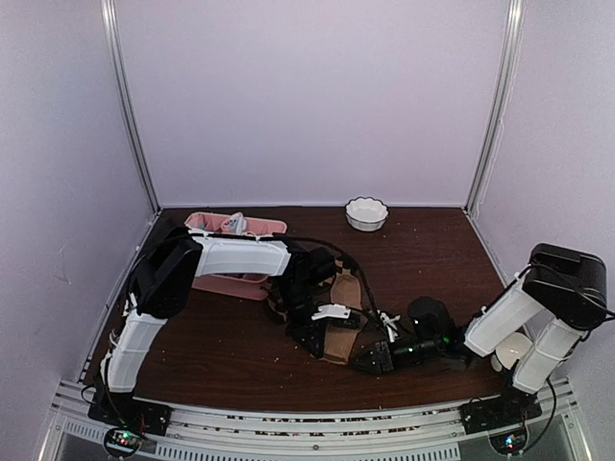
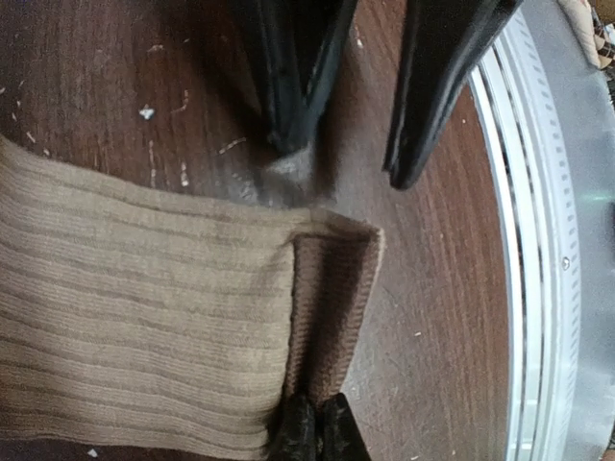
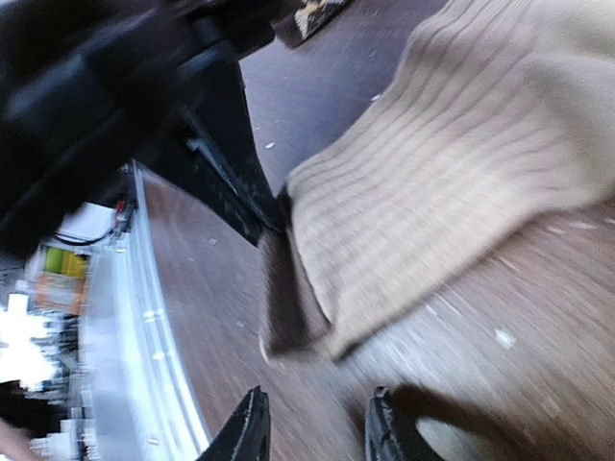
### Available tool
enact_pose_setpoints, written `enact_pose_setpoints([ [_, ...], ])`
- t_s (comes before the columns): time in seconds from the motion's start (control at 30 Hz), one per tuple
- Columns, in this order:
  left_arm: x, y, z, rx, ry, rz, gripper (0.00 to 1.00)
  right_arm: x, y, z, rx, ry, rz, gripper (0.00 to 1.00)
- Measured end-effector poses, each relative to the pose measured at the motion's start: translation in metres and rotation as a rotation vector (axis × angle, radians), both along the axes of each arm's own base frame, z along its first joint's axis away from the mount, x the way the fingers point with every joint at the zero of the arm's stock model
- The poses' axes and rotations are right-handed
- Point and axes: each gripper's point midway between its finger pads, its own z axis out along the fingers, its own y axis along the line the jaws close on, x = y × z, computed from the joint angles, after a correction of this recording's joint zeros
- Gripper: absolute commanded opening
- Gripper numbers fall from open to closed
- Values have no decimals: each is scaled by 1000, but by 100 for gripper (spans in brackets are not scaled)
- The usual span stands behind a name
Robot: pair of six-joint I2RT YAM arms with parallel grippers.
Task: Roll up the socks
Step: Roll the sock at the center of the board.
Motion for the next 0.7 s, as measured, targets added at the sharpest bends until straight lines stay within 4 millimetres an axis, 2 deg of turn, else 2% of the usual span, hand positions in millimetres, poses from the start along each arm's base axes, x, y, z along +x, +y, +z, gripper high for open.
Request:
enact_pose_setpoints([
  [0.13,-1,-1,-1,45,83,38,0,-5,-16,3,-63,-137,-46,50],
  [0.3,-6,-2,-1,106,174,77,0,-12,-20,12,-183,-361,-60,61],
  [0.37,-10,-1,-1,135,216,93,0,-12,-21,16,-264,-471,-76,75],
  [0.43,-12,0,0,157,243,105,0,-9,-23,19,-340,-563,-102,84],
  [0.47,-14,1,0,169,256,110,0,-7,-25,21,-368,-599,-113,94],
  [0.5,-16,3,0,183,275,117,0,-5,-28,22,-397,-636,-133,100],
  [0.7,-24,10,4,233,358,146,0,13,-65,19,-474,-655,-338,100],
])
